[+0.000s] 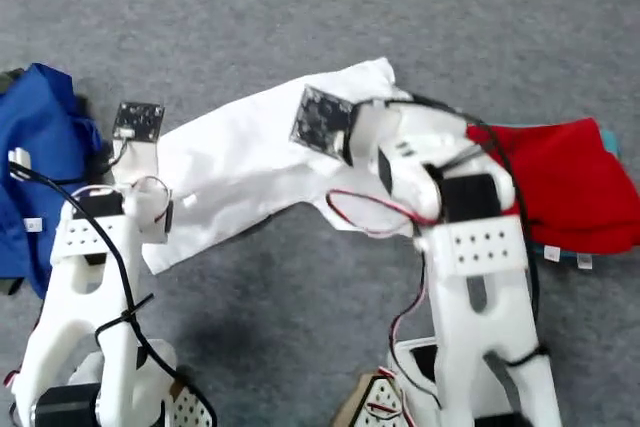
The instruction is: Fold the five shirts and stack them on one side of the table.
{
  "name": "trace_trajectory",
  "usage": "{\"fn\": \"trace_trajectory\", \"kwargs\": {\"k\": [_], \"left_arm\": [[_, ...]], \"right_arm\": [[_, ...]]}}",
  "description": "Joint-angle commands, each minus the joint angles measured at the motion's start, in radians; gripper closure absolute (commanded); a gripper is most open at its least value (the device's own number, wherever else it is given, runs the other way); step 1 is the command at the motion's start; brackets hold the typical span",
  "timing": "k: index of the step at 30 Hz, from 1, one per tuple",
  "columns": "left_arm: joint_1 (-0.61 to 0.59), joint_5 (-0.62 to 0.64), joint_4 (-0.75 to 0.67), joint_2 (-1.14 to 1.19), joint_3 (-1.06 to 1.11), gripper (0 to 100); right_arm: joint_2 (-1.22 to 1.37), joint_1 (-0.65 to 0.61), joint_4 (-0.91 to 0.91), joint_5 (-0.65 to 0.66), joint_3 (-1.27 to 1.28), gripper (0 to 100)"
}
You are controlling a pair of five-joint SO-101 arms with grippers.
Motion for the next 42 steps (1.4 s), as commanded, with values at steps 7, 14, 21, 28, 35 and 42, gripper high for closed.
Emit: {"fn": "trace_trajectory", "kwargs": {"k": [7,14,21,28,35,42], "left_arm": [[-0.005,0.000,0.009,-0.010,0.091,98],[-0.005,0.072,0.014,-0.010,0.129,98],[0.068,0.051,0.017,-0.010,0.176,98],[0.132,0.014,0.041,-0.010,0.178,98],[0.135,0.008,0.098,-0.010,0.169,98],[0.138,0.003,0.150,-0.010,0.126,95]], "right_arm": [[-0.111,0.081,0.072,-0.009,0.171,99.5],[-0.171,0.067,0.057,-0.012,0.335,99.5],[-0.189,0.139,-0.161,-0.012,0.522,99.5],[-0.183,0.162,-0.212,-0.012,0.533,99.5],[-0.185,0.160,-0.213,-0.005,0.565,99.5],[-0.189,0.166,-0.212,-0.026,0.573,83.6]]}}
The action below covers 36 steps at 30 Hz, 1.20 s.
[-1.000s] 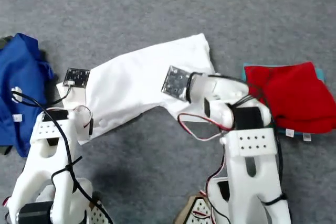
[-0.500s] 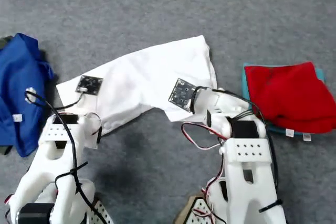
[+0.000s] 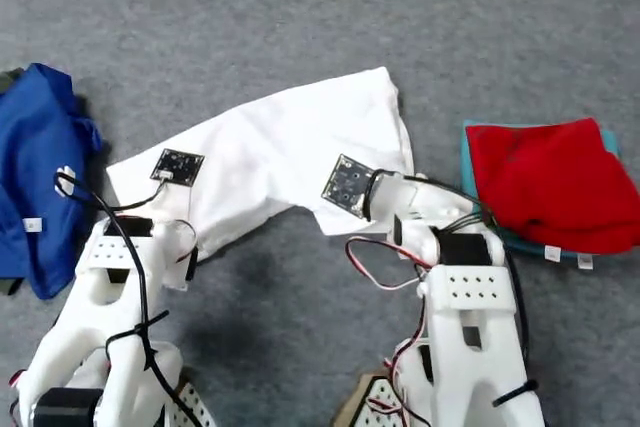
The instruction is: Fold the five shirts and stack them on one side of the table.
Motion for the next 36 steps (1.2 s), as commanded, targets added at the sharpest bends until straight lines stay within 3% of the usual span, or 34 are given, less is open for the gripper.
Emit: {"fn": "trace_trajectory", "kwargs": {"k": [1,6,11,13,16,21,23,27,29,33,36], "left_arm": [[0.000,-0.006,0.064,-0.005,-0.060,91],[-0.078,0.048,0.264,-0.005,-0.226,78],[-0.141,0.051,0.451,-0.005,-0.399,70],[-0.155,0.043,0.483,-0.005,-0.471,70],[-0.204,0.041,0.496,-0.005,-0.580,70],[-0.244,0.095,0.488,0.007,-0.698,86],[-0.241,0.094,0.450,0.007,-0.695,92],[-0.247,0.112,0.311,0.025,-0.620,91],[-0.247,0.183,0.235,0.065,-0.588,91],[-0.250,0.405,-0.003,0.208,-0.523,92],[-0.242,0.506,-0.040,0.321,-0.562,96]], "right_arm": [[-0.024,0.025,-0.015,-0.031,-0.008,80.1],[-0.024,0.021,-0.009,0.003,-0.050,67.0],[-0.024,0.024,0.034,0.014,-0.093,71.3],[-0.024,0.024,0.097,0.014,-0.142,78.3],[-0.024,0.021,0.172,-0.002,-0.234,99.5],[-0.024,0.022,0.292,-0.018,-0.346,92.4],[-0.024,0.024,0.308,-0.009,-0.354,92.1],[-0.021,0.021,0.305,0.005,-0.361,84.1],[-0.015,0.005,0.267,-0.011,-0.389,81.0],[0.054,-0.013,0.032,-0.195,-0.440,99.8],[0.217,-0.079,0.005,-0.287,-0.527,95.4]]}}
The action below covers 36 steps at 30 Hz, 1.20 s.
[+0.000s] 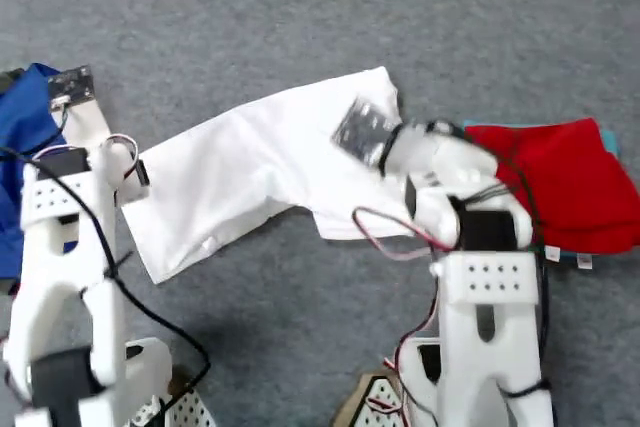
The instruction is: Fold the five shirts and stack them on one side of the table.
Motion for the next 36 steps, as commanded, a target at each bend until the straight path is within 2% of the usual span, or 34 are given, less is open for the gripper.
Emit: {"fn": "trace_trajectory", "kwargs": {"k": [1,6,10,13,19,24,30,36], "left_arm": [[0.000,0.114,-0.051,0.111,-0.061,98],[-0.009,0.209,-0.049,0.295,-0.150,98],[-0.006,0.252,-0.021,0.417,-0.198,98],[-0.023,0.262,0.012,0.479,-0.232,98],[-0.107,0.244,0.040,0.495,-0.284,98],[-0.130,0.110,0.006,0.498,-0.328,98],[-0.103,0.044,0.015,0.492,-0.413,98],[-0.034,0.046,0.166,0.492,-0.549,98]], "right_arm": [[0.185,-0.090,-0.057,-0.118,-0.145,96.9],[0.567,-0.119,-0.068,-0.284,-0.384,99.2],[0.929,-0.113,-0.058,-0.485,-0.676,99.2],[1.173,-0.113,-0.025,-0.557,-0.897,99.2],[1.541,-0.062,0.107,-0.562,-1.326,99.3],[1.761,-0.002,0.227,-0.532,-1.644,99.3],[1.882,-0.015,0.503,-0.470,-2.020,99.4],[1.929,-0.085,0.723,-0.384,-2.405,99.4]]}}
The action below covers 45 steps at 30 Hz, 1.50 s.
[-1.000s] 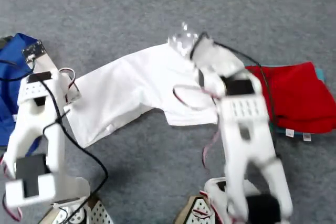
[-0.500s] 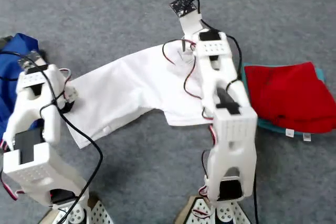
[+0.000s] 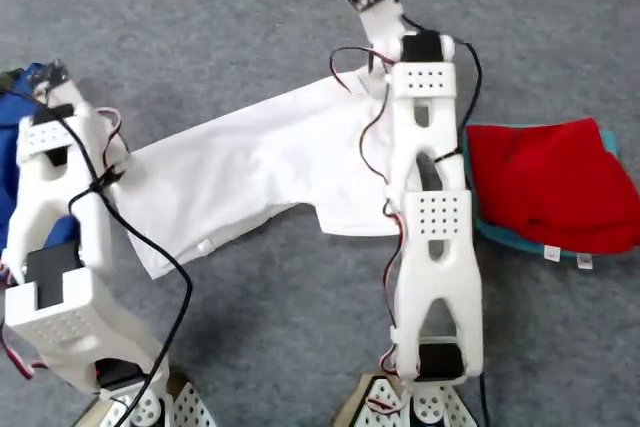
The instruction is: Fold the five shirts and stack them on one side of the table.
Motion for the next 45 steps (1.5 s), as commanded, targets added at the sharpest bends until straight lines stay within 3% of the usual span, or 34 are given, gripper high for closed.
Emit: {"fn": "trace_trajectory", "kwargs": {"k": [1,4,11,20,24,29,37,42,45], "left_arm": [[0.043,-0.005,0.057,-0.012,-0.106,98],[0.055,-0.005,0.052,-0.002,-0.120,98],[0.058,0.078,-0.087,0.119,-0.074,98],[-0.101,0.075,-0.023,0.213,-0.153,98],[-0.092,0.074,-0.012,0.202,-0.192,98],[-0.032,0.075,0.126,0.202,-0.318,98],[0.086,0.020,0.347,0.185,-0.522,98],[0.144,-0.035,0.296,0.019,-0.339,98],[0.163,-0.078,0.190,-0.168,-0.094,98]], "right_arm": [[-0.005,-0.054,0.101,0.040,-0.243,99.4],[-0.035,-0.070,0.083,0.041,-0.200,99.3],[0.044,-0.065,-0.167,0.038,-0.015,99.0],[0.170,0.012,-0.301,0.038,0.008,99.3],[0.173,-0.022,-0.301,0.038,-0.074,99.3],[0.147,-0.062,-0.160,0.043,-0.242,99.3],[-0.082,-0.074,0.101,0.101,-0.228,99.3],[-0.185,-0.099,0.313,0.310,-0.226,99.4],[-0.229,-0.074,0.308,0.324,-0.219,99.4]]}}
